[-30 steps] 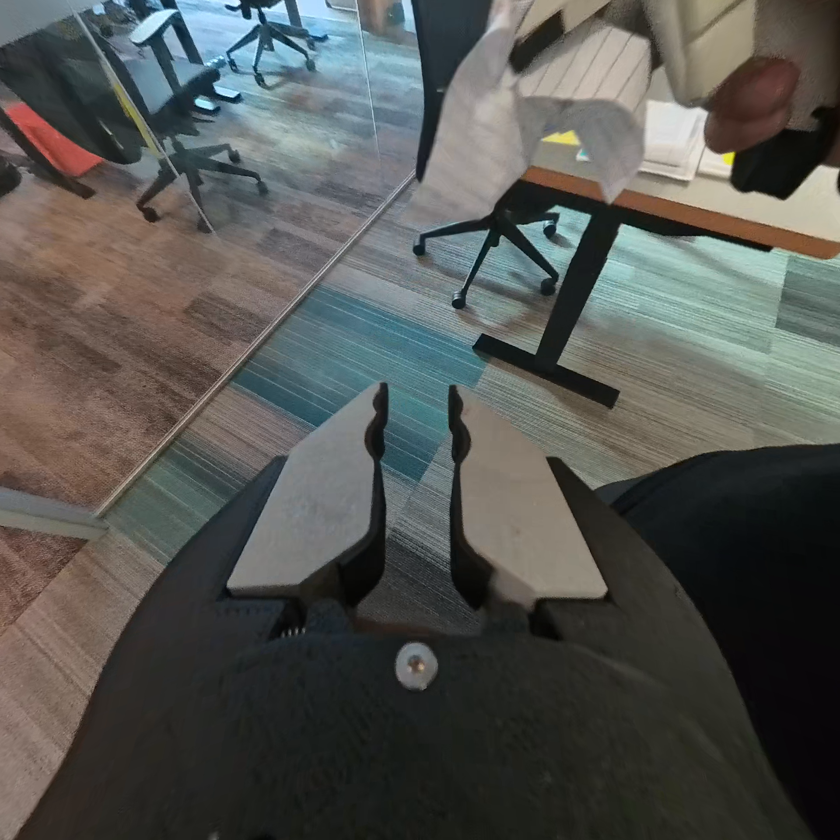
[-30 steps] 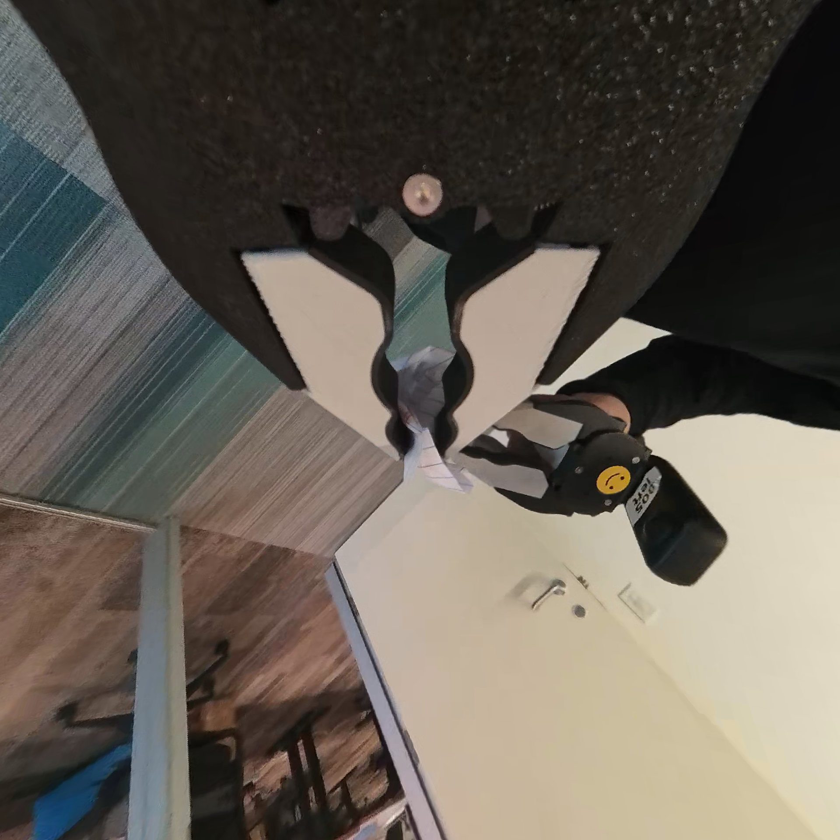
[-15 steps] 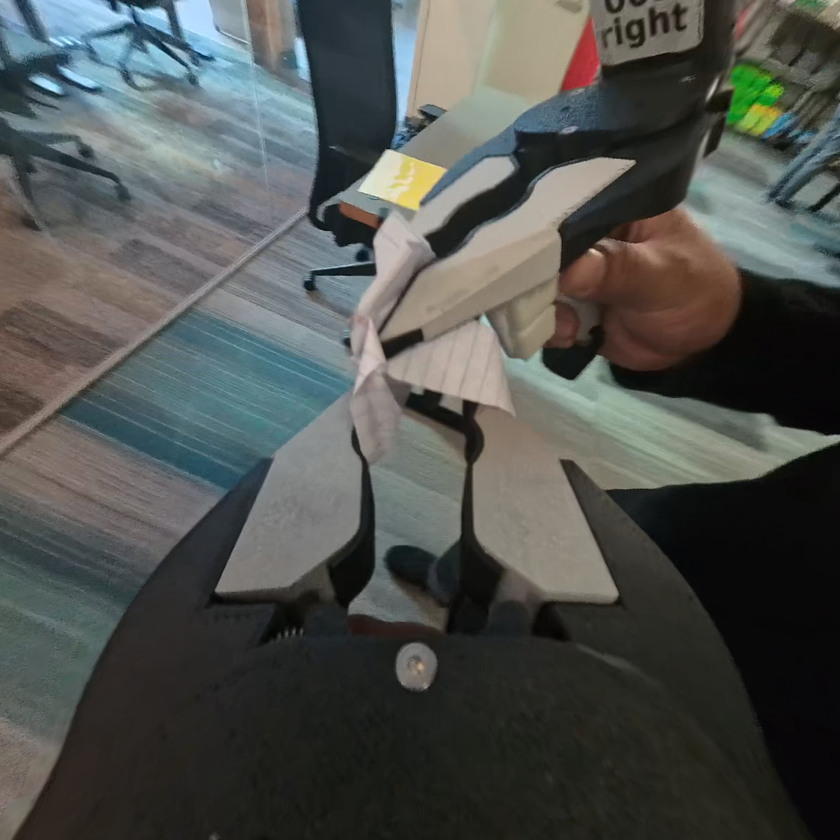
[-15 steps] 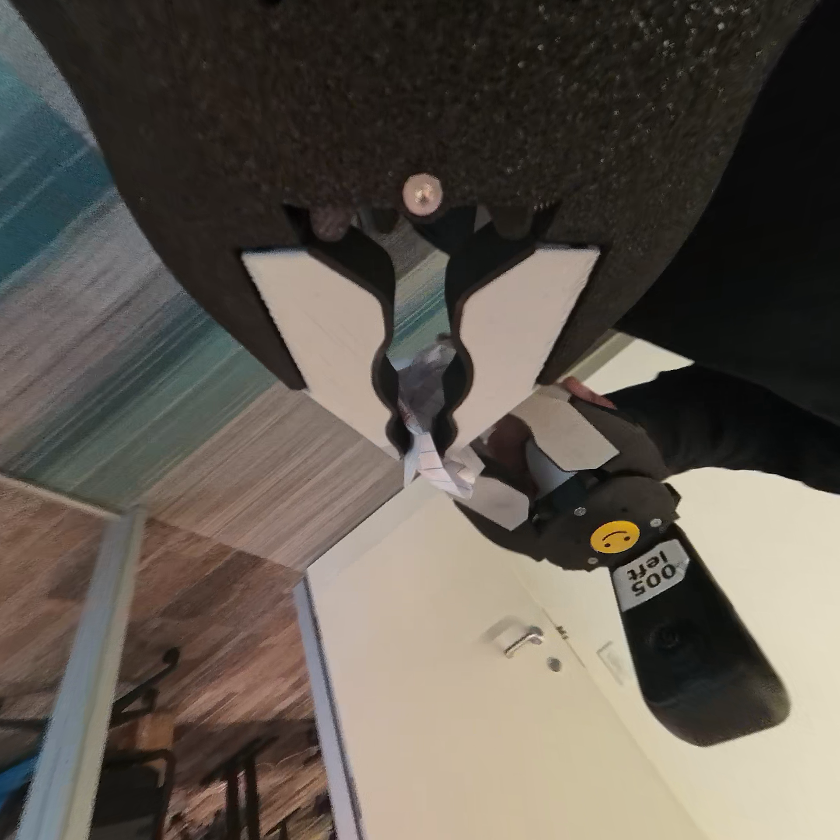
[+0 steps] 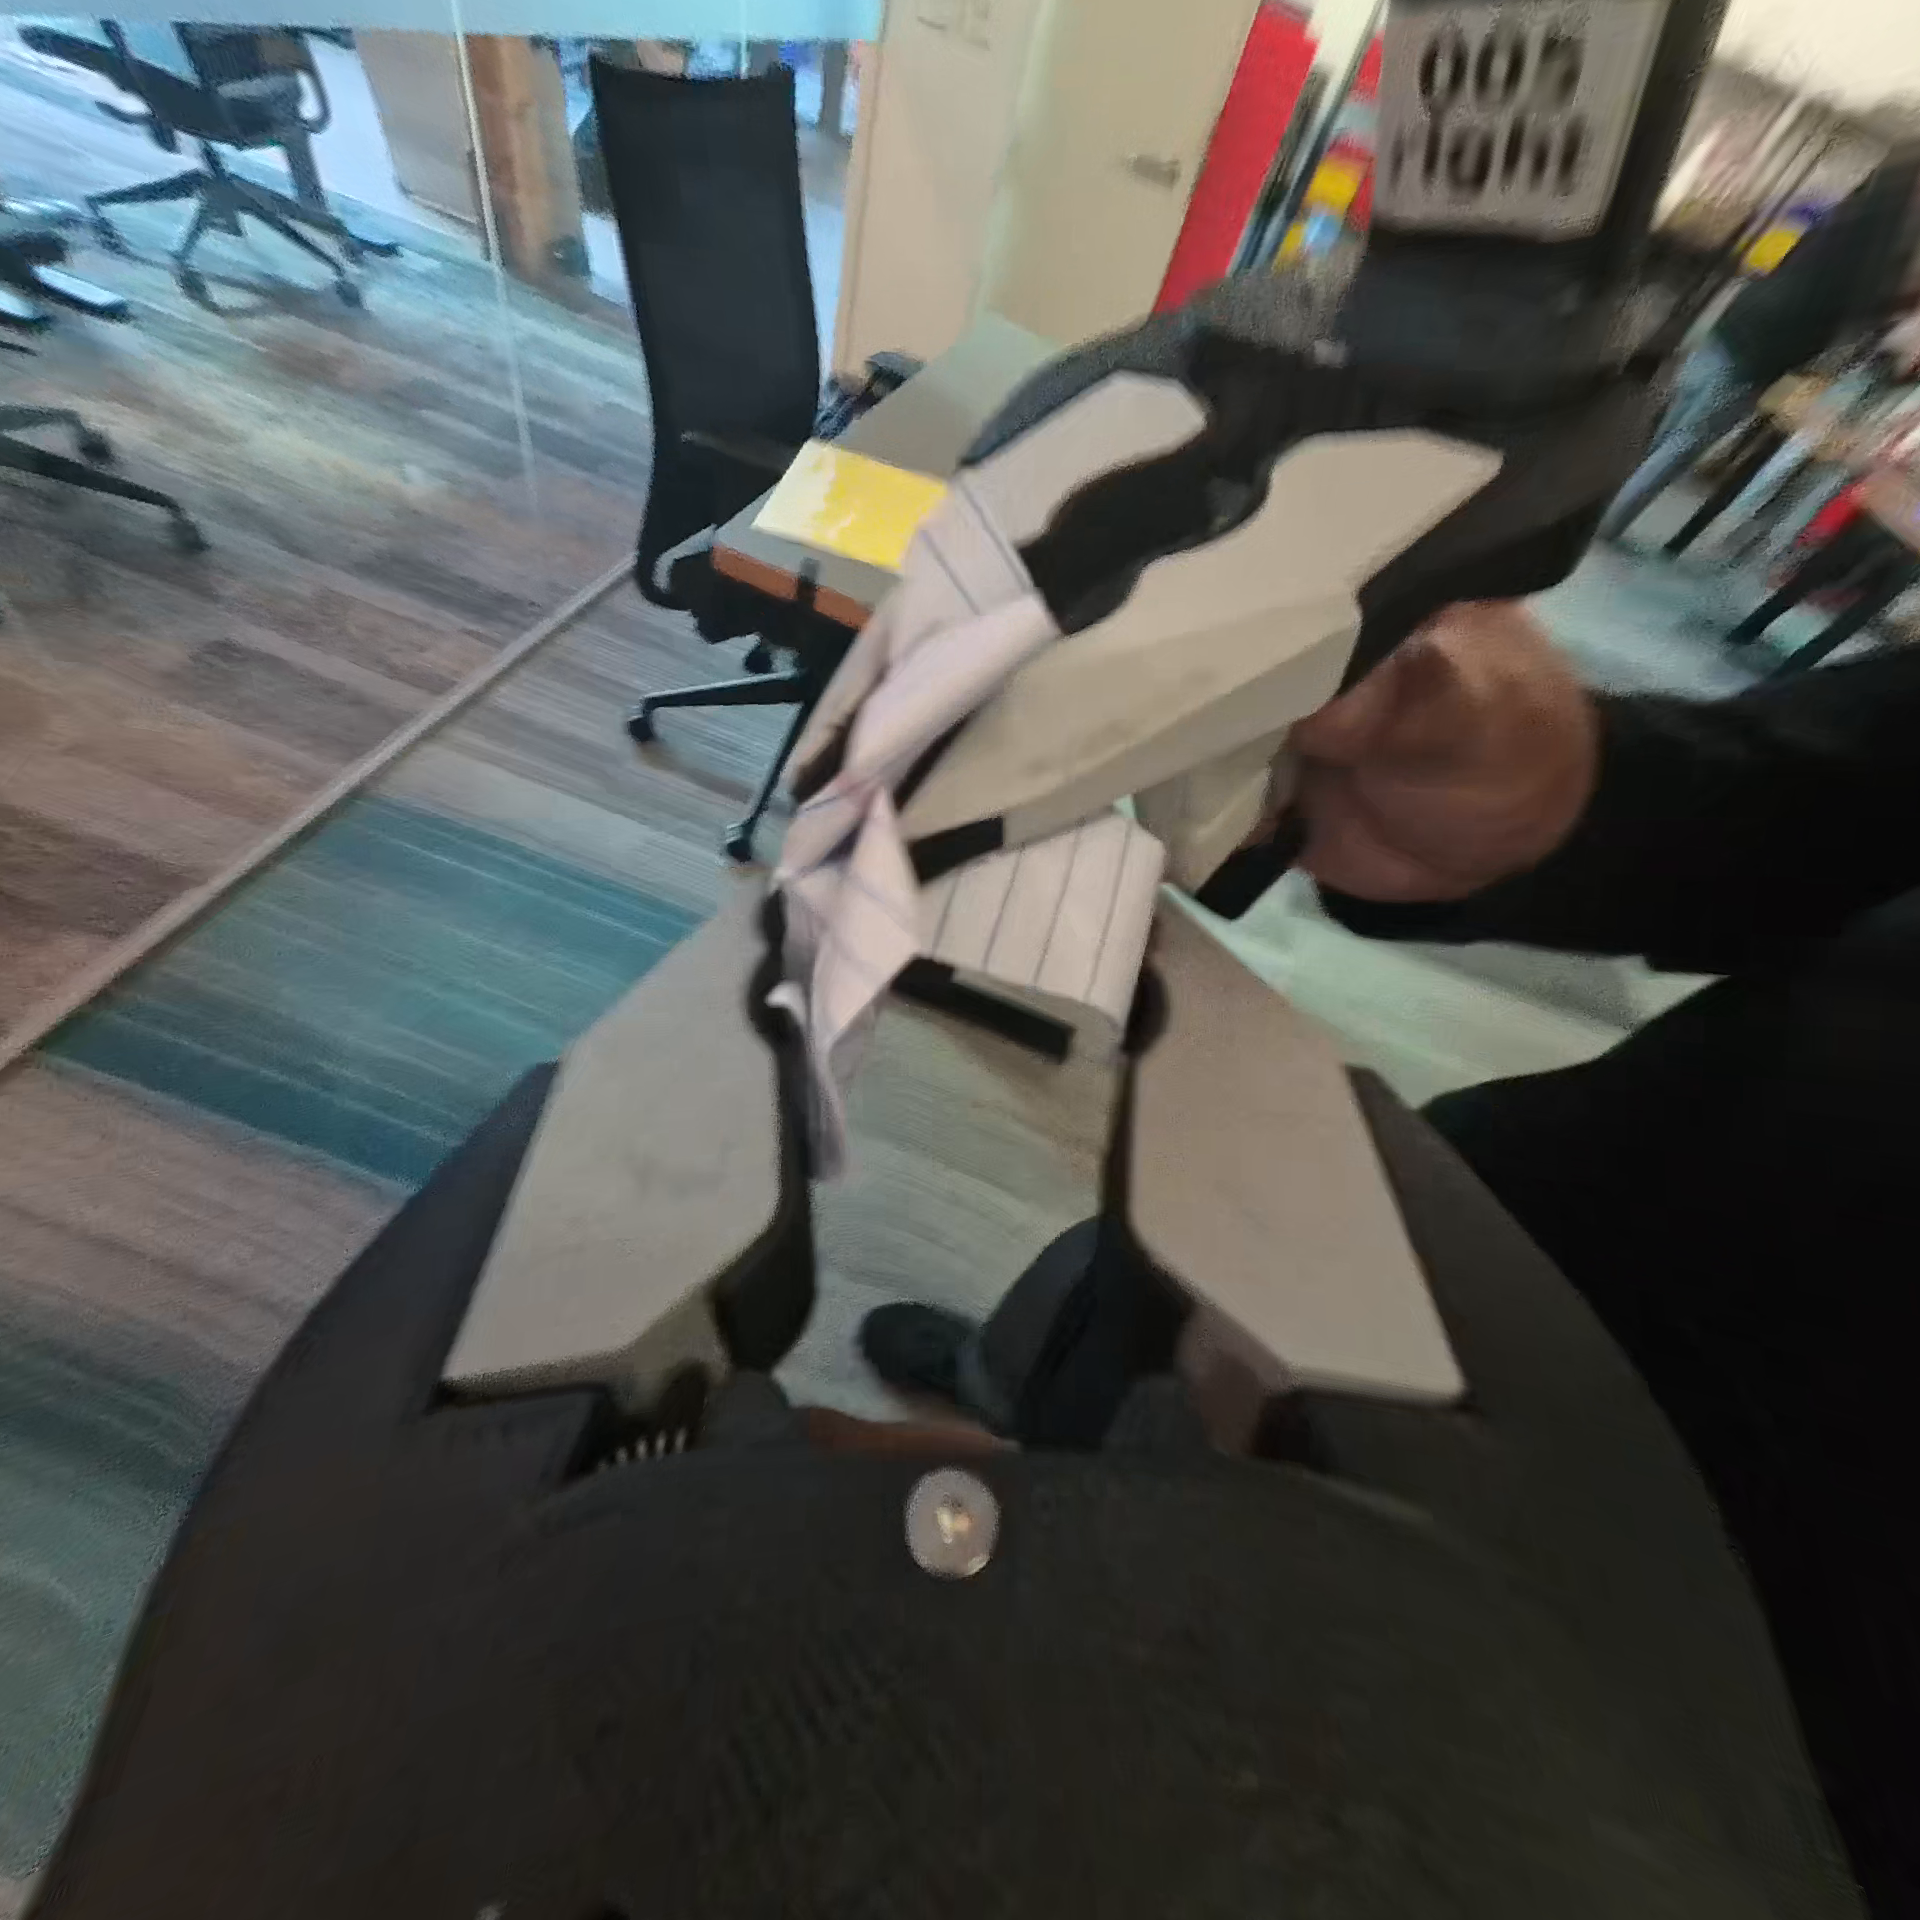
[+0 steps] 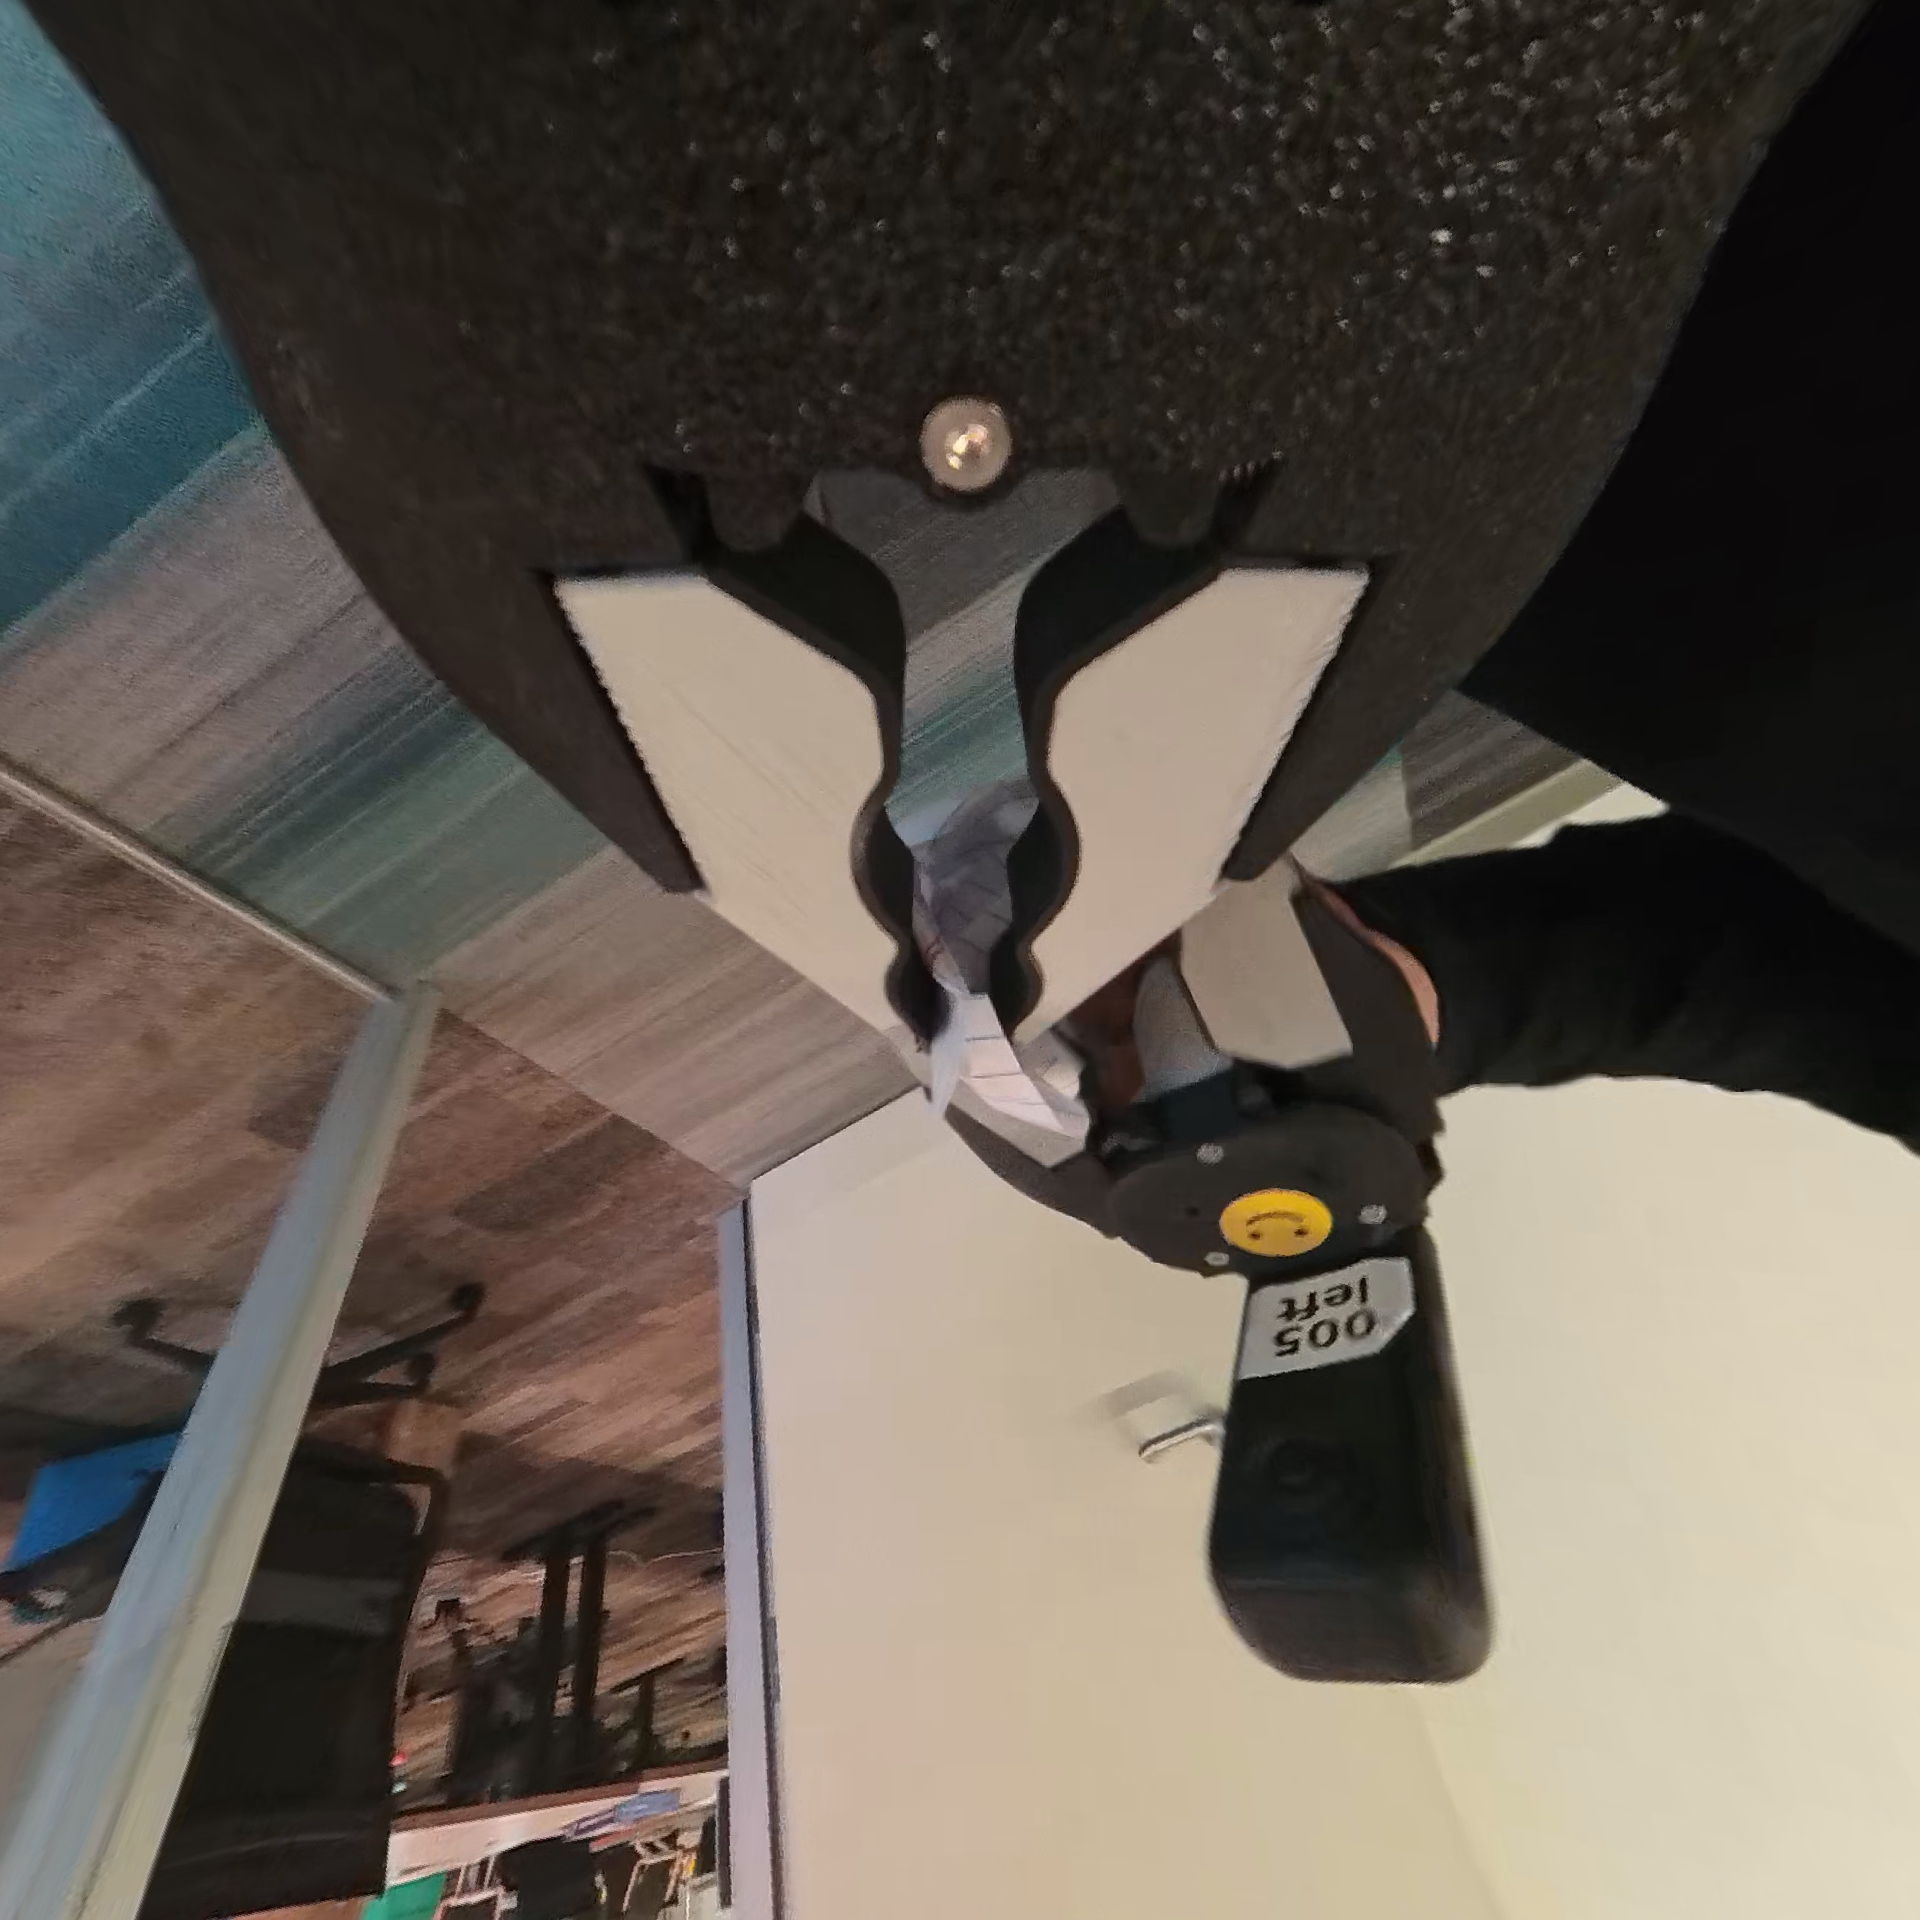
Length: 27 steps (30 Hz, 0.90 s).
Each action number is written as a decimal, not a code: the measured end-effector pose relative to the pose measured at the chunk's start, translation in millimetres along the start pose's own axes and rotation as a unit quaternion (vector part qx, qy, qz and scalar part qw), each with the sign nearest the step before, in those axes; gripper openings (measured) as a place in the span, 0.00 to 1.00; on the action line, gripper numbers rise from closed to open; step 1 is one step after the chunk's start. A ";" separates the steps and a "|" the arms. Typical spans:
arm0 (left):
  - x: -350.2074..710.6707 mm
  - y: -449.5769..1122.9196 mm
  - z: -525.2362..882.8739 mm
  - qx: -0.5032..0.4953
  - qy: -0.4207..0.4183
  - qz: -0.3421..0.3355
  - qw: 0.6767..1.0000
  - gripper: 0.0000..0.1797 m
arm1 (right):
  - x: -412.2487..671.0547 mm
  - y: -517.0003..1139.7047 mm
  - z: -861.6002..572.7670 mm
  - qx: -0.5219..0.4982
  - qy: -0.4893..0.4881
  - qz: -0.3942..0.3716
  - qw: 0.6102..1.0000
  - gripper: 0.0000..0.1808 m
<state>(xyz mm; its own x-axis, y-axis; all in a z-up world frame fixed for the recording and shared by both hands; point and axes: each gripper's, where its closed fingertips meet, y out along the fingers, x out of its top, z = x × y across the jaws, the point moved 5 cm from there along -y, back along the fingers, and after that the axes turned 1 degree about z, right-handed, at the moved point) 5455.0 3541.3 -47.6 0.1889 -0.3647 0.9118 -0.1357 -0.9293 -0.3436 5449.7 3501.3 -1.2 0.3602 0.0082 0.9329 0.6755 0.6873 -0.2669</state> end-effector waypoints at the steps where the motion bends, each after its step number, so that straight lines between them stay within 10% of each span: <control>1: -1.8 0.4 2.2 0.031 0.028 0.007 0.999 0.23 | 0.0 2.7 1.6 0.013 0.012 -0.002 1.000 0.05; 4: -9.3 -4.6 10.7 0.101 0.114 0.050 0.987 0.01 | -2.7 11.5 2.9 0.065 0.060 0.011 0.996 0.05; 14: -36.2 -13.5 19.6 0.213 0.376 0.172 0.885 0.00 | -33.7 34.4 -14.6 0.250 0.343 0.102 0.900 0.04; 16: -33.9 -19.5 16.3 0.199 0.387 0.159 0.886 0.07 | -38.8 35.6 -12.6 0.303 0.394 0.091 0.863 0.04; 18: -24.6 -27.4 18.2 0.220 0.395 0.129 0.883 0.39 | -43.7 36.9 -8.2 0.334 0.404 0.115 0.844 0.04; 27: -16.3 -12.9 -15.1 0.090 0.433 0.078 0.893 0.33 | -38.2 31.0 13.1 0.399 0.378 0.176 0.817 0.04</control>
<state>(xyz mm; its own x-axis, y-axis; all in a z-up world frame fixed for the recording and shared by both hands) 5439.0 3560.1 -54.7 -0.6527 -0.3810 0.6549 0.0783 -0.8936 -0.4419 5448.5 3531.8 -41.9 0.9398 0.0632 0.3358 -0.0807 0.9960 0.0384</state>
